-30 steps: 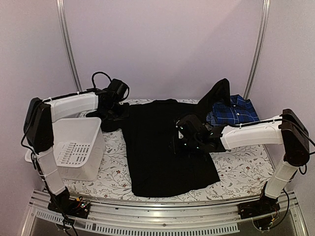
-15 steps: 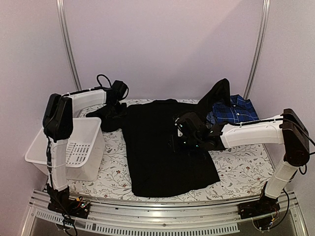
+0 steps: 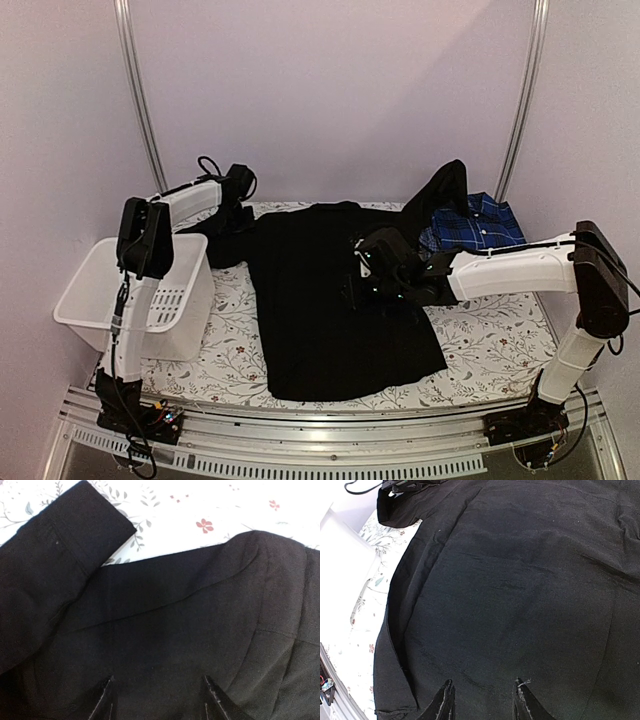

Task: Fold and stack the long sleeve shirts
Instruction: Smooth out the flattened shirt at the center of the board, then pick up the sleeve from the center of the board.

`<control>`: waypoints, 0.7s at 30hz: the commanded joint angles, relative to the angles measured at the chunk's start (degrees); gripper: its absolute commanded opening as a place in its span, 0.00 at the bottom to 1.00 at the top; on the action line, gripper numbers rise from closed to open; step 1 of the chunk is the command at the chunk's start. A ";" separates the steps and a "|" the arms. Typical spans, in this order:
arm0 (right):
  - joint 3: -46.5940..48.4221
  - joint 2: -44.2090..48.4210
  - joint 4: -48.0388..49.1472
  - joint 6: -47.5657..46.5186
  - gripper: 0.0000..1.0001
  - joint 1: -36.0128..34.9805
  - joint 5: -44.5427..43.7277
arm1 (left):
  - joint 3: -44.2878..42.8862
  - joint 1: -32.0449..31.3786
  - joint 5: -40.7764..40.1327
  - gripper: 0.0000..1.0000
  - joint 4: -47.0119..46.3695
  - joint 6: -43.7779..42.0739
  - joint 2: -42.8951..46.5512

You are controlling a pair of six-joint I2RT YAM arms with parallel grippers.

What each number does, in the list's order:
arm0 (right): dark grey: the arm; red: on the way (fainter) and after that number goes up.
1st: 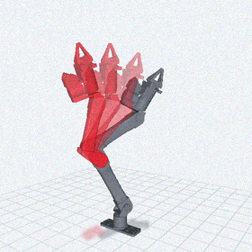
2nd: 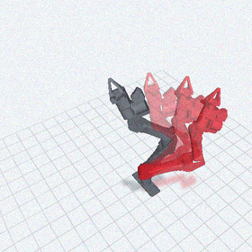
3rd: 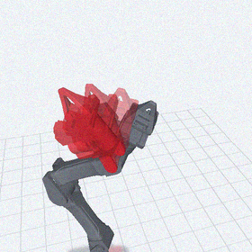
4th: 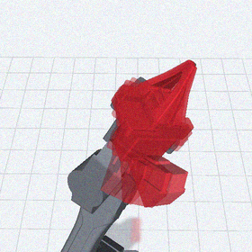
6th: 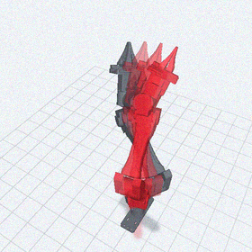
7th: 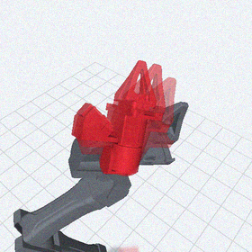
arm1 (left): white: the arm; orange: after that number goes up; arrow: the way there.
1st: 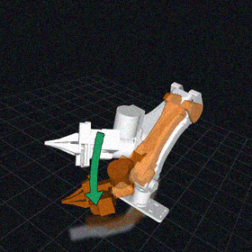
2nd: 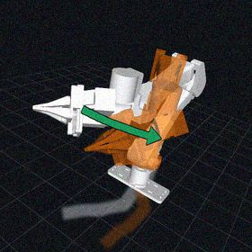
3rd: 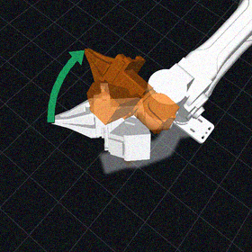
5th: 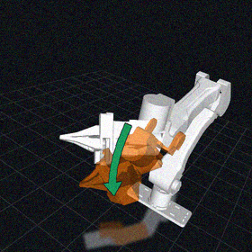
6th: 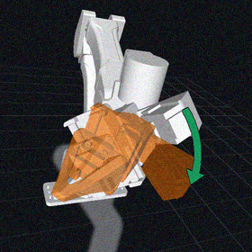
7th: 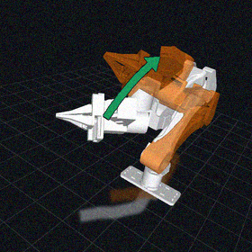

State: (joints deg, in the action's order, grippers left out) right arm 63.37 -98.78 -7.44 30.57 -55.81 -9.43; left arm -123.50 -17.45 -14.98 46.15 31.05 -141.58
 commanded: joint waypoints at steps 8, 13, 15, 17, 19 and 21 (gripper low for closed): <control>0.03 0.59 -0.12 -0.77 0.38 0.07 1.00 | -0.43 2.90 4.33 0.56 1.97 0.90 -4.57; -0.43 1.05 -0.11 -0.56 0.38 0.09 1.22 | 1.70 3.48 6.31 0.45 1.26 -0.07 -4.76; -0.28 0.88 -0.03 -0.51 0.38 0.09 1.45 | 2.43 3.55 6.72 0.35 0.87 -0.19 -4.64; -0.26 0.71 -0.03 -0.55 0.38 0.09 1.61 | 3.06 3.34 7.65 0.22 0.16 -0.44 -4.43; -0.39 0.70 -0.03 -0.43 0.38 0.05 1.72 | 3.11 2.95 7.99 0.12 -0.57 -1.28 -4.11; -0.57 0.61 -0.05 -0.34 0.38 0.09 1.87 | 2.60 2.49 8.17 0.04 -1.02 -2.17 -3.70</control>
State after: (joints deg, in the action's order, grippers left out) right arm 63.35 -98.78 -7.46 30.57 -55.81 -8.16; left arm -122.69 -14.46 -10.26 45.36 30.39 -144.40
